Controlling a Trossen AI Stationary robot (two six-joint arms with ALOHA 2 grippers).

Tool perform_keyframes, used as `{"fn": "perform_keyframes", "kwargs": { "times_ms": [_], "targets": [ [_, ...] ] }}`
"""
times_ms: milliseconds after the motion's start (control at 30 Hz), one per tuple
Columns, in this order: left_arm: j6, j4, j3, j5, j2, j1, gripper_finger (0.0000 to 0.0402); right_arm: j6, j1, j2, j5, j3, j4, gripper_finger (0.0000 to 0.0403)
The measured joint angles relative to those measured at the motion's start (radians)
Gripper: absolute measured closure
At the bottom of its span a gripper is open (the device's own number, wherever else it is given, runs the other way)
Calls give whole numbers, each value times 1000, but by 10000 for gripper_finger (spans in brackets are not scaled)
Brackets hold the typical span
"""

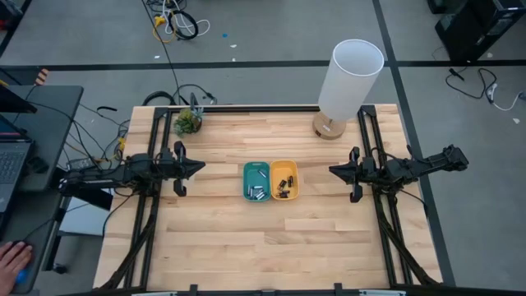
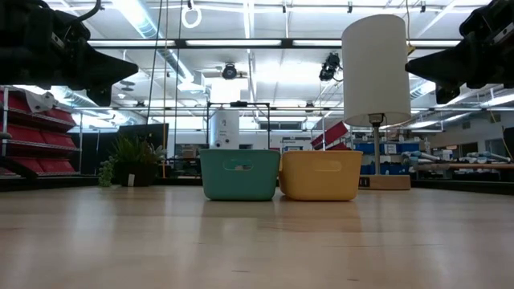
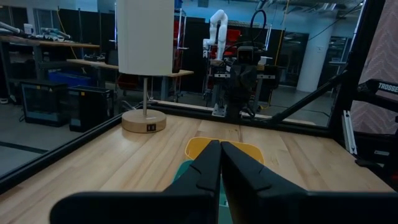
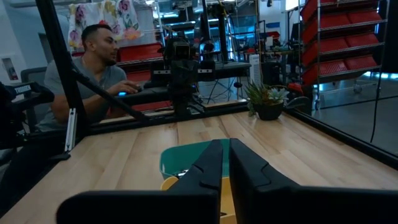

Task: Sort batteries
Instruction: Return to Home Position

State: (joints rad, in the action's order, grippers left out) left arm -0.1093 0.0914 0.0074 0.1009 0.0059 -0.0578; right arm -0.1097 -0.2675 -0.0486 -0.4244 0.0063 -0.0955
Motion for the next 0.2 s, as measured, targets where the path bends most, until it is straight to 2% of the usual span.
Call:
{"fn": "perform_keyframes", "kwargs": {
  "times_ms": [200],
  "targets": [
    [0, 0, 0, 0, 0, 0, 373, 0, 0, 0, 0, 0, 0, 385]
  ]
}}
